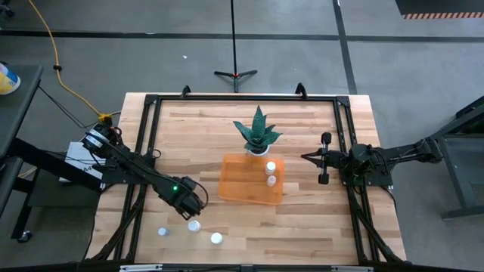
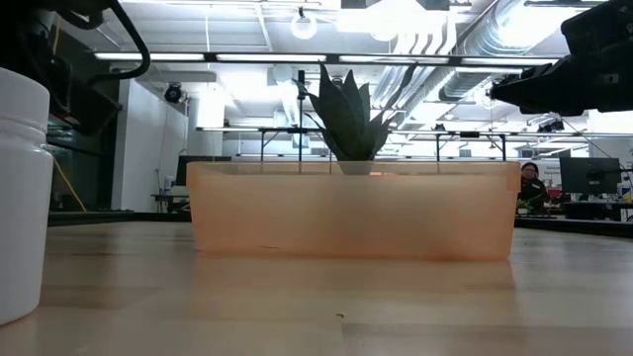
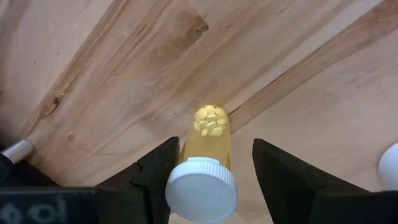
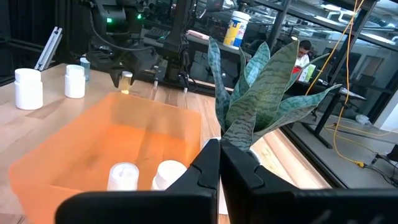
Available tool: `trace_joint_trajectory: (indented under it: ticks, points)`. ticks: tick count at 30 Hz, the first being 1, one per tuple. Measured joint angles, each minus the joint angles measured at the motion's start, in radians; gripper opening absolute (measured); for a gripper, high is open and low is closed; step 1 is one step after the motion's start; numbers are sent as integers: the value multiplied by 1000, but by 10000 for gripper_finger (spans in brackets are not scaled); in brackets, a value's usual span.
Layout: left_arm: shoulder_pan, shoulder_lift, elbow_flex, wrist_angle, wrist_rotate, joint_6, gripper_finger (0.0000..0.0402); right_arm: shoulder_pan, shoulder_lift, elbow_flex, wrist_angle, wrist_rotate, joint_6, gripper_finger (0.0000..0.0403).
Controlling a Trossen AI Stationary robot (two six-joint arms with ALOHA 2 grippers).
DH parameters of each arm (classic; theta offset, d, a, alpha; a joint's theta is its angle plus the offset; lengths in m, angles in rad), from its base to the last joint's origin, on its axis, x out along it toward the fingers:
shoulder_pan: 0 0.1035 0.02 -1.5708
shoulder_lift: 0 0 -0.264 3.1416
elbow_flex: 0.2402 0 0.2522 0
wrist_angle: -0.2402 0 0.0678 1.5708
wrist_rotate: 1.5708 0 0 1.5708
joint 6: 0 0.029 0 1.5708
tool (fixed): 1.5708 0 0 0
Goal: Pick and place pill bottles into a basket
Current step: Put the yellow pill bottle into the orange bin
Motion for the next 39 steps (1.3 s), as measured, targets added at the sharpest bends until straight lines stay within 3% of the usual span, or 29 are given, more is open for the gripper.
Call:
trace_joint_trajectory:
  ticks: [9, 22, 25, 32, 39]
  points:
    - [0, 0, 0, 2, 20, 8, 231, 0, 0, 0, 0, 0, 0, 1]
    - [0, 0, 1, 0, 11, 63, 134, 0, 0, 0, 0, 0, 0, 2]
    - [0, 0, 1, -1, 3, 81, 133, 0, 0, 0, 0, 0, 0, 2]
    - [0, 0, 1, -1, -21, 111, 172, 0, 0, 0, 0, 0, 0, 1]
    - [1, -1, 42, -41, -37, 183, 139, 0, 0, 0, 0, 0, 0, 6]
